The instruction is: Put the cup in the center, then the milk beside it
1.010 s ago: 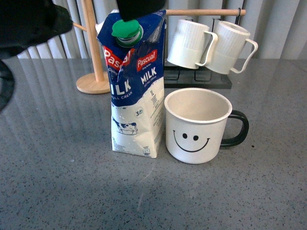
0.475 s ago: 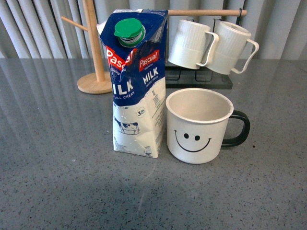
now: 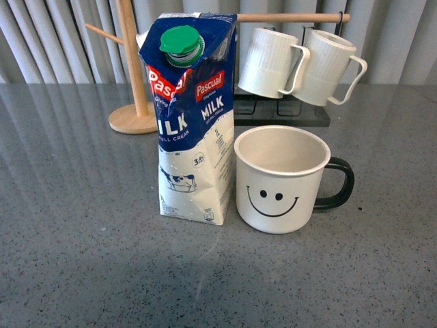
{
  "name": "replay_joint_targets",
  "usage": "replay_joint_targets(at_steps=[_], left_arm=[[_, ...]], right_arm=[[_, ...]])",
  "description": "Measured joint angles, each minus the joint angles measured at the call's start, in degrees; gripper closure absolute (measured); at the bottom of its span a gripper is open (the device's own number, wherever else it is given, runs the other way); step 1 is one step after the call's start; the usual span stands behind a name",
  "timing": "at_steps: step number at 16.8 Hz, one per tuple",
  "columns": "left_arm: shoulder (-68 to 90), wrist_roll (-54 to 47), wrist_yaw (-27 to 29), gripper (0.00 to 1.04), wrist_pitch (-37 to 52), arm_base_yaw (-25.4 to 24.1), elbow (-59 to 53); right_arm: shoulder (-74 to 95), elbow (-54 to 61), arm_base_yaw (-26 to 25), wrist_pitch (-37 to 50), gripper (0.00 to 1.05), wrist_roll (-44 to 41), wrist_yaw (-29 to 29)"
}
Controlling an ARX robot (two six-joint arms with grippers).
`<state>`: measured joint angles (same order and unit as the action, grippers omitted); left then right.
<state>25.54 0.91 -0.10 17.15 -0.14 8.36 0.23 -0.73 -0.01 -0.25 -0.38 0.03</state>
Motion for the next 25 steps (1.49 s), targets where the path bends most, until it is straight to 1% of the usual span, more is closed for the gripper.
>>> replay_joint_targets(at_steps=[5, 12, 13, 15, 17, 18, 19, 23, 25], left_arm=[[-6.4, 0.0, 0.1, 1.04, -2.5, 0.2, -4.1], [-12.2, 0.0, 0.1, 1.04, -6.2, 0.2, -6.1], [-13.6, -0.1, 0.1, 1.04, -5.2, 0.2, -7.5], [-14.6, -0.1, 0.1, 1.04, -6.2, 0.2, -7.5], [-16.7, -0.1, 0.1, 1.04, -8.9, 0.2, -7.5], [-22.1, -0.1, -0.1, 1.04, -17.1, 0.2, -7.5], [-22.9, -0.1, 0.0, 1.04, -17.8, 0.2, -7.5], [-24.9, -0.1, 0.0, 1.04, -16.1, 0.2, -7.4], [-24.9, -0.1, 0.2, 1.04, -16.7, 0.2, -7.2]], right_arm=[[0.0, 0.0, 0.0, 0.0, 0.07, 0.0, 0.0], [0.0, 0.0, 0.0, 0.0, 0.07, 0.0, 0.0], [0.0, 0.0, 0.0, 0.0, 0.07, 0.0, 0.0], [0.0, 0.0, 0.0, 0.0, 0.07, 0.0, 0.0], [0.0, 0.0, 0.0, 0.0, 0.07, 0.0, 0.0], [0.0, 0.0, 0.0, 0.0, 0.07, 0.0, 0.0], [0.0, 0.0, 0.0, 0.0, 0.07, 0.0, 0.0], [0.0, 0.0, 0.0, 0.0, 0.07, 0.0, 0.0], [0.0, 0.0, 0.0, 0.0, 0.07, 0.0, 0.0]])
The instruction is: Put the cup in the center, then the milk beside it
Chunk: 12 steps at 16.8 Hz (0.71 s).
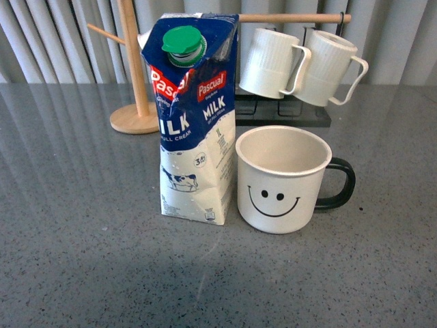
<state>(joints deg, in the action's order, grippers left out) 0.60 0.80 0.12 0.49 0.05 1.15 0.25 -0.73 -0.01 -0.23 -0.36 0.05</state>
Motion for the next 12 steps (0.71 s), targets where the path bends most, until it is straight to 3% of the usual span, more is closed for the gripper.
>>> replay_joint_targets(at_steps=[9, 12], left_arm=[[0.0, 0.0, -0.1, 1.01, -0.7, 0.0, -0.3], [0.0, 0.0, -0.1, 0.65, -0.7, 0.0, -0.3]], right_arm=[[0.0, 0.0, 0.0, 0.0, 0.07, 0.0, 0.0], [0.0, 0.0, 0.0, 0.0, 0.07, 0.0, 0.0]])
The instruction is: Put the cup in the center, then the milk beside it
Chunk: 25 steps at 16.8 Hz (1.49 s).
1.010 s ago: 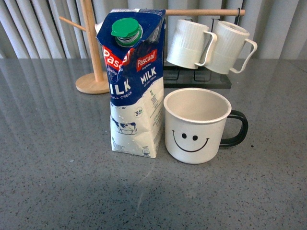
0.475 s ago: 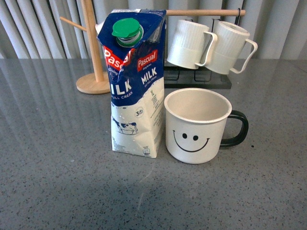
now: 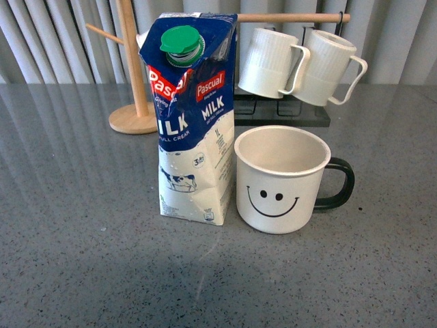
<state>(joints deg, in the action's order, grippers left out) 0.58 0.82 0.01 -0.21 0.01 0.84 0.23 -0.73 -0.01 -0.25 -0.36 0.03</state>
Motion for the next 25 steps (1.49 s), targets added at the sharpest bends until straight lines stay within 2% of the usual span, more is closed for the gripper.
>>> replay_joint_targets(at_steps=[5, 25], left_arm=[[0.0, 0.0, 0.0, 0.07, 0.0, 0.0, 0.0], [0.0, -0.1, 0.0, 0.07, 0.0, 0.0, 0.0]], right_arm=[[0.0, 0.0, 0.0, 0.0, 0.07, 0.0, 0.0], [0.0, 0.0, 0.0, 0.0, 0.07, 0.0, 0.0]])
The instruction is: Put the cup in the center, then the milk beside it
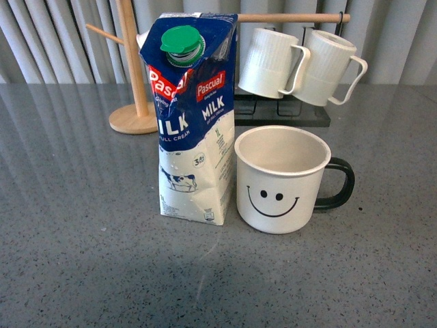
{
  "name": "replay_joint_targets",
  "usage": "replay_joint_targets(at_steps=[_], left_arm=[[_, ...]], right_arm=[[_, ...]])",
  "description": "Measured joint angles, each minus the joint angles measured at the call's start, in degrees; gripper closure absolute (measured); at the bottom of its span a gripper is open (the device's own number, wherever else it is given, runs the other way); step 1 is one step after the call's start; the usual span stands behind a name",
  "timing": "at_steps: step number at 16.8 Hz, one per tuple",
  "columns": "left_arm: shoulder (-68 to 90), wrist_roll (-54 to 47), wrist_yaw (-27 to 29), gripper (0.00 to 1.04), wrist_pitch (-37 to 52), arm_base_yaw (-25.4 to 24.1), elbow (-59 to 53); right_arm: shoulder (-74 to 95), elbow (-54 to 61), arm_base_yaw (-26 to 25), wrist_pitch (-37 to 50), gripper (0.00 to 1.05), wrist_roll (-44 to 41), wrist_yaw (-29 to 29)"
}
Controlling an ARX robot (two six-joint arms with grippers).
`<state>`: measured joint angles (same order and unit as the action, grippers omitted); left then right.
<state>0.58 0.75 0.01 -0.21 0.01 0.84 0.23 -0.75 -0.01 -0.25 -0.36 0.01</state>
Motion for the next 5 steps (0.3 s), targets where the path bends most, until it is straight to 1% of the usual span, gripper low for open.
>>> replay_joint_targets(at_steps=[5], left_arm=[[0.0, 0.0, 0.0, 0.07, 0.0, 0.0, 0.0]], right_arm=[[0.0, 0.0, 0.0, 0.0, 0.07, 0.0, 0.0]])
